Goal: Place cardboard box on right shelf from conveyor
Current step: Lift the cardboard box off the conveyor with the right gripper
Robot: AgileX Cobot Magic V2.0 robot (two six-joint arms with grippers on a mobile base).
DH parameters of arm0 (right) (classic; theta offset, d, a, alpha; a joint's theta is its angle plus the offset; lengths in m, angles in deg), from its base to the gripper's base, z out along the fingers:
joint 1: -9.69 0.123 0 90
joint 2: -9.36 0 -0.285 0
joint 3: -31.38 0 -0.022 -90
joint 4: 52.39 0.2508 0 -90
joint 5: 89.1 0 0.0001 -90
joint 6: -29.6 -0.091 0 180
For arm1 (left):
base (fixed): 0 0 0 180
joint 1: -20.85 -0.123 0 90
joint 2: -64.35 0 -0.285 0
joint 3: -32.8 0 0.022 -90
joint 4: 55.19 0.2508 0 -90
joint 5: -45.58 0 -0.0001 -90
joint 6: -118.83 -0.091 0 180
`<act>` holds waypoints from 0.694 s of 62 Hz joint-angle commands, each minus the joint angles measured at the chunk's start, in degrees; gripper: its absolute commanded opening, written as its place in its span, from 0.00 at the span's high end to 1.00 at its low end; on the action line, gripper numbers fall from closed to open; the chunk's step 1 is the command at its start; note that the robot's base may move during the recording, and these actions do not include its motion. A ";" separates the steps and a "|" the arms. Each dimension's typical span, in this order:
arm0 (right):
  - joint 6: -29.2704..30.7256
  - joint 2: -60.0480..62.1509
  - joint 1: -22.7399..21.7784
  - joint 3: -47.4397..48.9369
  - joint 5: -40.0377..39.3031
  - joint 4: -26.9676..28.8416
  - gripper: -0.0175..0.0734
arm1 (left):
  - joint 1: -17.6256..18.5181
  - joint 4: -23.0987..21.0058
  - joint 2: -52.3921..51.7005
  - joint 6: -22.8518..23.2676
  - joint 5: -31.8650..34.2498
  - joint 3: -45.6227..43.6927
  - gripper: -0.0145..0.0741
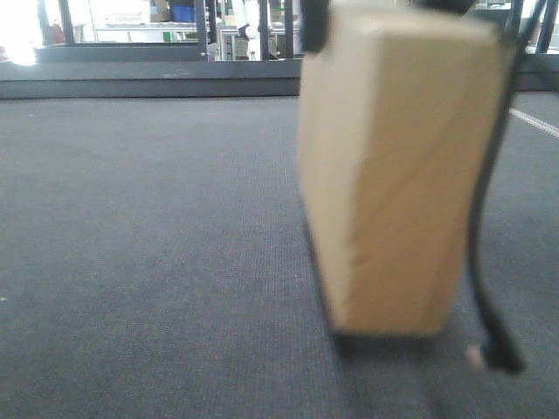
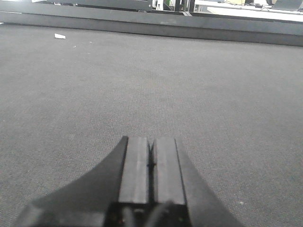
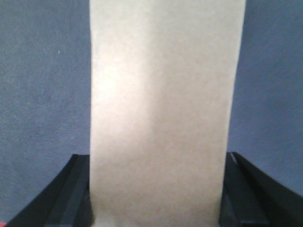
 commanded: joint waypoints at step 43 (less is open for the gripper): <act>39.13 45.01 -34.76 -48.87 -58.08 11.14 0.75 | -0.20 0.07 -0.45 0.27 4.99 0.59 0.97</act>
